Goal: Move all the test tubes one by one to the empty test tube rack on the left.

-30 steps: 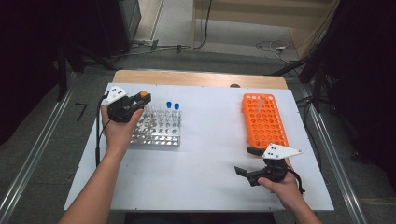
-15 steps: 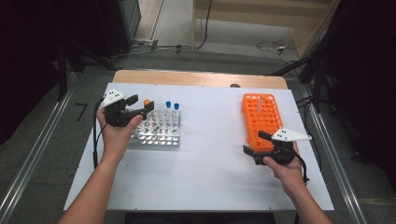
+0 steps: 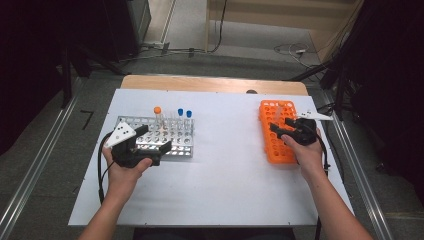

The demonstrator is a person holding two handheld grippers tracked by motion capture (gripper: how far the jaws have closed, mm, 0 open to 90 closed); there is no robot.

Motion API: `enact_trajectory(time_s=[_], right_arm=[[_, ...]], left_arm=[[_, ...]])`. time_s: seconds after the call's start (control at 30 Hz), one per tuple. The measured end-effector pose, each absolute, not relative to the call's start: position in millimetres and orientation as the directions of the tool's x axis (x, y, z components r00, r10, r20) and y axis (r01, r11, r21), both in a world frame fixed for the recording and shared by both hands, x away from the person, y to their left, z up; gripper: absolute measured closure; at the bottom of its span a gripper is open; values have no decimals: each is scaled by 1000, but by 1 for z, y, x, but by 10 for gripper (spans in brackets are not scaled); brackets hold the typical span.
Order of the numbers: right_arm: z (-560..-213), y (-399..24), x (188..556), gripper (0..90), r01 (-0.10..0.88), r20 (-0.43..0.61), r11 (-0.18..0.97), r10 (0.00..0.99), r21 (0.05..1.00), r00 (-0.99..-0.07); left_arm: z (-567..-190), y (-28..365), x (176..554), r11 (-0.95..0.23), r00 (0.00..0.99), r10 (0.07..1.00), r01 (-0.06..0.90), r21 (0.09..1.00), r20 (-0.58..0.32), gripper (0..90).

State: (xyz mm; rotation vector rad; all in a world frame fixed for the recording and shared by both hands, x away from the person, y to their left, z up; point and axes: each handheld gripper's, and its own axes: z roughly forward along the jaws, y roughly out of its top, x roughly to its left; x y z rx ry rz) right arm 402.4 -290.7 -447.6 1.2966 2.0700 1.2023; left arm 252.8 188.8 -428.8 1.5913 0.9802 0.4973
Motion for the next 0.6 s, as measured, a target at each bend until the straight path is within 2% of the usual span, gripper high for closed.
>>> enact_trajectory(time_s=[0.2,0.4,0.6], right_arm=[[-451,-286,426,406,542,69,203,896,815,-440],[-453,-281,443,522,569,47,217,910,793,-412],[-453,-276,448,712,564,-1,247,917,788,-400]], left_arm=[[-435,180,231,-2,597,776,322,947,-202,0],[-435,177,227,-1,604,770,320,948,-203,0],[-438,176,228,-4,602,771,329,944,-207,0]])
